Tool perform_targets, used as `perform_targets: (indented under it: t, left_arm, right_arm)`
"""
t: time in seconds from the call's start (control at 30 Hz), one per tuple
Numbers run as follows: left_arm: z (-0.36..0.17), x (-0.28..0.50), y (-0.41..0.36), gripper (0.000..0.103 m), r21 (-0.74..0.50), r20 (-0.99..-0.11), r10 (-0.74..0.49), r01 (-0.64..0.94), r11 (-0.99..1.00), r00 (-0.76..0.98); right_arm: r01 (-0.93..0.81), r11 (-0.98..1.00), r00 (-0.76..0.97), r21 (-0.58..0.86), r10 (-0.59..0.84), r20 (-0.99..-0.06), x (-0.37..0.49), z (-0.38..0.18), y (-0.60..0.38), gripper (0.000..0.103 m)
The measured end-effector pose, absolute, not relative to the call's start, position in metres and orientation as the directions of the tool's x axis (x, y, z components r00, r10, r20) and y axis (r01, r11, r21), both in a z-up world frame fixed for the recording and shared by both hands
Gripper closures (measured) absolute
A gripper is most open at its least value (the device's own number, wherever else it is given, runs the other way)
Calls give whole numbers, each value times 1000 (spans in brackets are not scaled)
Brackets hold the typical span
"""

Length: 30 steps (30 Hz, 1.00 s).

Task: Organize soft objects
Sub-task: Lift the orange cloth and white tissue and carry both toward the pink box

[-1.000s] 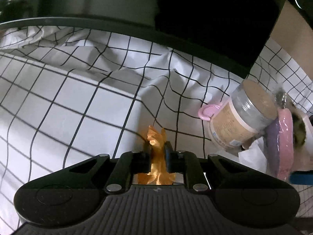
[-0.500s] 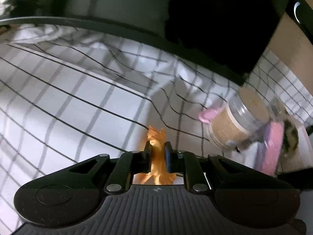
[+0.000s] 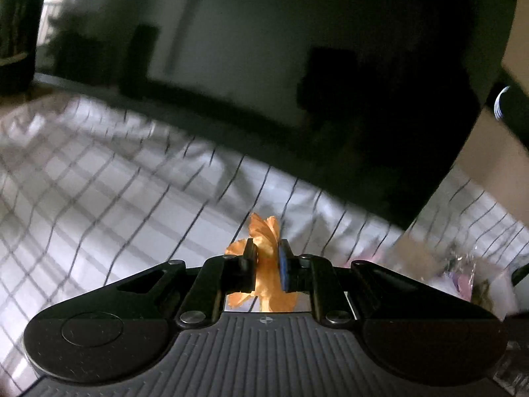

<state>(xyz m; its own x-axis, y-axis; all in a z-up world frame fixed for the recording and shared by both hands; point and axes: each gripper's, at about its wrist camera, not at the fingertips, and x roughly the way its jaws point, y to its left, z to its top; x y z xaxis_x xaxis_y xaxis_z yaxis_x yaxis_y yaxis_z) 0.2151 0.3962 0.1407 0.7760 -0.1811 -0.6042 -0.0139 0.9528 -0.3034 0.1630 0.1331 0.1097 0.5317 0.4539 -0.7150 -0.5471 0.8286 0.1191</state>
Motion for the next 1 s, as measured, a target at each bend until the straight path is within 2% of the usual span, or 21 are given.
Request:
perform_targets:
  t: [0.17, 0.37, 0.53, 0.73, 0.87, 0.93, 0.97, 1.0]
  left_arm:
    - [187, 224, 373, 87, -273, -517, -198, 59, 960, 833]
    - [219, 232, 329, 87, -243, -437, -254, 159, 957, 863]
    - [231, 237, 291, 87, -244, -444, -300, 208, 947, 844]
    - [240, 246, 247, 87, -187, -430, -328, 272, 944, 841]
    - [233, 248, 232, 87, -198, -449, -354, 295, 935, 821]
    - [225, 242, 229, 87, -218, -464, -365, 295, 930, 807]
    - [220, 238, 230, 87, -229, -470, -373, 297, 927, 800]
    - [215, 233, 234, 87, -243, -477, -374, 290, 926, 795]
  right_arm:
    - [-529, 836, 642, 146, 507, -575, 181, 179, 119, 99]
    - [-422, 896, 762, 136, 432, -483, 190, 219, 70, 99]
    - [-325, 930, 825, 172, 368, -429, 179, 240, 9, 99]
    - [-233, 958, 892, 168, 279, -356, 160, 263, -50, 100]
    - [-208, 970, 882, 126, 241, -406, 158, 254, -63, 99]
    - [-188, 975, 870, 119, 222, -441, 157, 238, -65, 91]
    - [-193, 971, 854, 142, 237, -463, 160, 226, -62, 73]
    - [-202, 962, 836, 182, 266, -479, 161, 214, -62, 49]
